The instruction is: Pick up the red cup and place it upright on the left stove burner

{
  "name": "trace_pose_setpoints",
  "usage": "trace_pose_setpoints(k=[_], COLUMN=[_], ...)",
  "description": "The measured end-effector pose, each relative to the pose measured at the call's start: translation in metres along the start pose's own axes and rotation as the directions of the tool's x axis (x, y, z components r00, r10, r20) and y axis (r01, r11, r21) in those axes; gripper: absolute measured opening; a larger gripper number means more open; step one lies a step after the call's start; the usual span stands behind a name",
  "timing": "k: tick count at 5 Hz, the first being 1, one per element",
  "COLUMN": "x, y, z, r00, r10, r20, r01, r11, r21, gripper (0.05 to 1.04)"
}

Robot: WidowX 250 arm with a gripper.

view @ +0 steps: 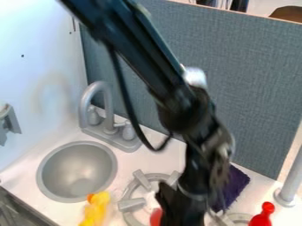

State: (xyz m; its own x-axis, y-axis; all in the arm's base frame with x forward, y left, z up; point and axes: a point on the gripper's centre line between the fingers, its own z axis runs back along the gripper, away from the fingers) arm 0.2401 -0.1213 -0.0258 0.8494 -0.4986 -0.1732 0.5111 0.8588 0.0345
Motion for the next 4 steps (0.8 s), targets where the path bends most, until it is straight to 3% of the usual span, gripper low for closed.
trace_pose_setpoints(k=[1, 2, 4], x=[0.004, 0.017, 0.038], y=[0.030, 0.055, 0.079], z=[0.008, 0.003, -0.035], r00=[0.998, 0.991, 0.983], r10=[0.069, 0.131, 0.179], r20=[0.007, 0.023, -0.037], r01=[-0.070, -0.132, -0.176], r11=[0.997, 0.988, 0.982], r21=[0.025, 0.075, 0.066], gripper=[0.106, 0.106, 0.106])
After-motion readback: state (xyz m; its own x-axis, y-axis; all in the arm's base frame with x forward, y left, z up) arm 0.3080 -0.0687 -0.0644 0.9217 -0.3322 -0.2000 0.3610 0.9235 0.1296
